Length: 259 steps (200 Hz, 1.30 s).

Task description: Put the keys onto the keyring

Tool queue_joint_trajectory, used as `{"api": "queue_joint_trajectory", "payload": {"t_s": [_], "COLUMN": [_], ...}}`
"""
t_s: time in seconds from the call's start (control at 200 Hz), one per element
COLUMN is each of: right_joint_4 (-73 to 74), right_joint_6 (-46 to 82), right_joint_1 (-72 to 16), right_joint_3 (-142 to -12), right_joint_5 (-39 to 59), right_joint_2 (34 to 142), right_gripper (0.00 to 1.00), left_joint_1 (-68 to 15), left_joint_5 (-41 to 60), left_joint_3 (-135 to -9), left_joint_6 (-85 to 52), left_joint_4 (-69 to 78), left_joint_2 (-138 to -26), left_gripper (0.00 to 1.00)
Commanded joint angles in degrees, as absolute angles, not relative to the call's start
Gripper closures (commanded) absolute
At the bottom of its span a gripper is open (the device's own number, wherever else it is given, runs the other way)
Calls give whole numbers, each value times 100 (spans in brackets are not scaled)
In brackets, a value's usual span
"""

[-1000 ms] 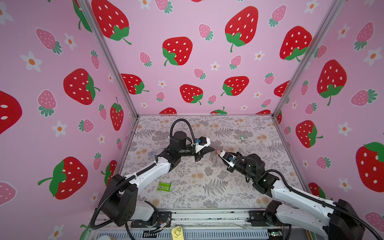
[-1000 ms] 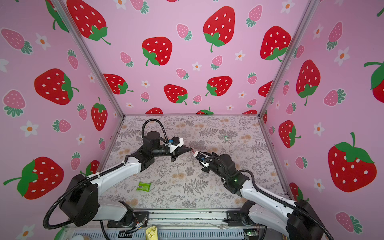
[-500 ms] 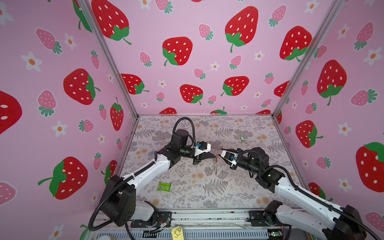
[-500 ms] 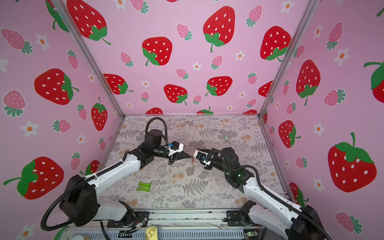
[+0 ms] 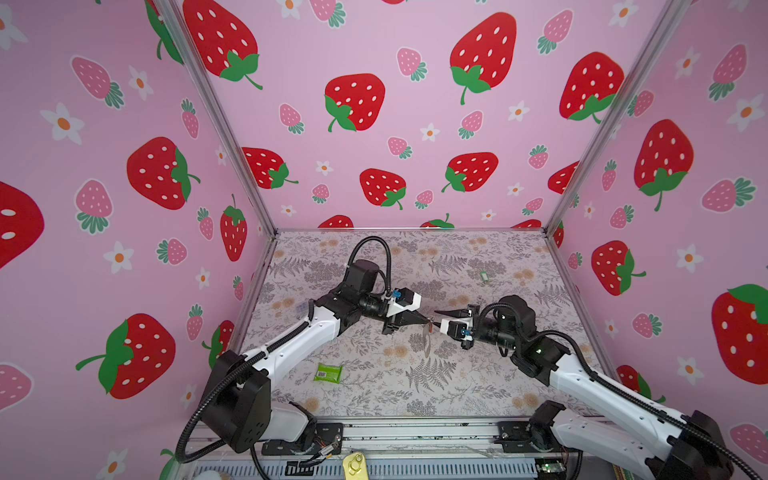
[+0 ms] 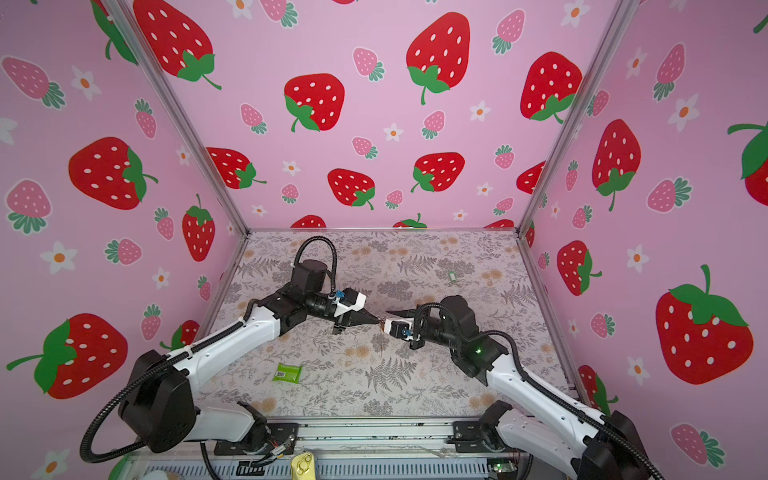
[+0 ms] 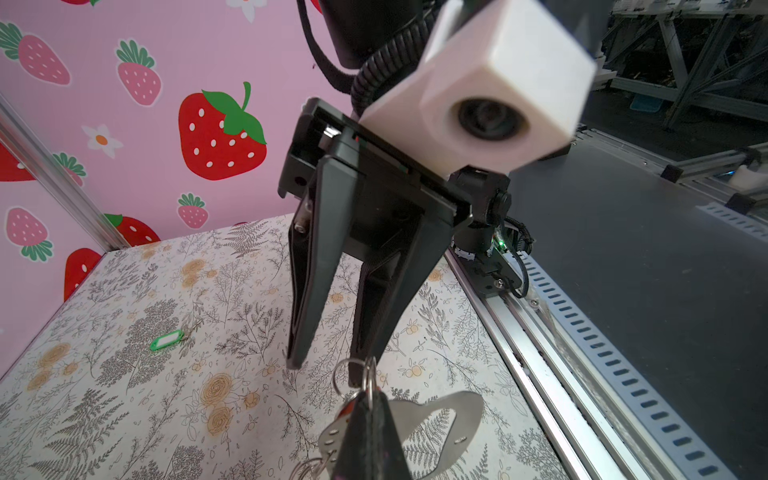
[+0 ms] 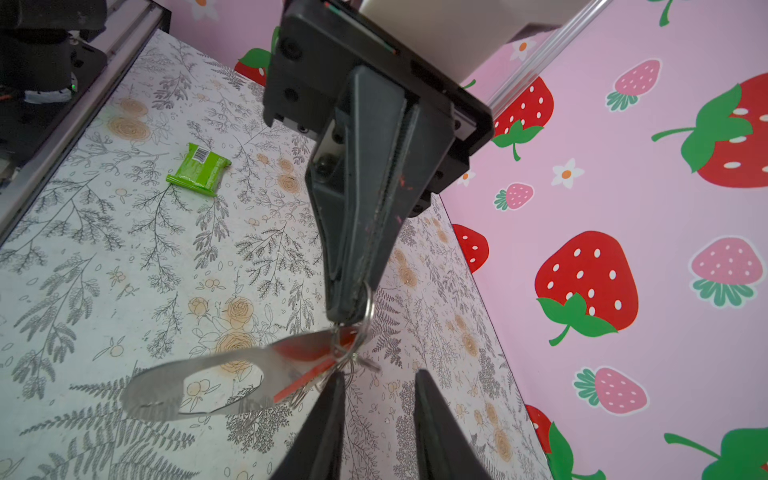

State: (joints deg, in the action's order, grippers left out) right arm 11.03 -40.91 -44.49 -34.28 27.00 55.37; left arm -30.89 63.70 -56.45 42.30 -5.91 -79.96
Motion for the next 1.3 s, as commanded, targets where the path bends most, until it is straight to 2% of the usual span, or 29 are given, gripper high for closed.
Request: {"api": "queue_joint_trajectory", "payload": {"t_s": [0.0, 0.505, 0.87, 1.291], "right_joint_4": [932, 1006, 957, 658], "right_joint_6": [-4489, -4869, -5062, -5415], "right_joint_1": [-4499, -4526, -4520, -4526], "right_joint_3": [-3548, -3568, -3566, -3618], "right_joint_5": [2971, 2525, 2674, 2736], "right_joint_2": [5463, 5405, 5309, 5366], "right_gripper": [72, 72, 70, 81], "left_joint_1": [-3067, -3075, -3072, -3076], "left_joint_5": [6634, 6645, 6558, 6478], "left_joint_3": [-5948, -6081, -6171, -6212], "left_joint_6": [4474, 4640, 4656, 4666], "left_joint_4": [-833, -1139, -1223, -1239], "left_joint_2": [-7994, -8132, -8230, -8226], "left_gripper": [100, 100, 100, 100]}}
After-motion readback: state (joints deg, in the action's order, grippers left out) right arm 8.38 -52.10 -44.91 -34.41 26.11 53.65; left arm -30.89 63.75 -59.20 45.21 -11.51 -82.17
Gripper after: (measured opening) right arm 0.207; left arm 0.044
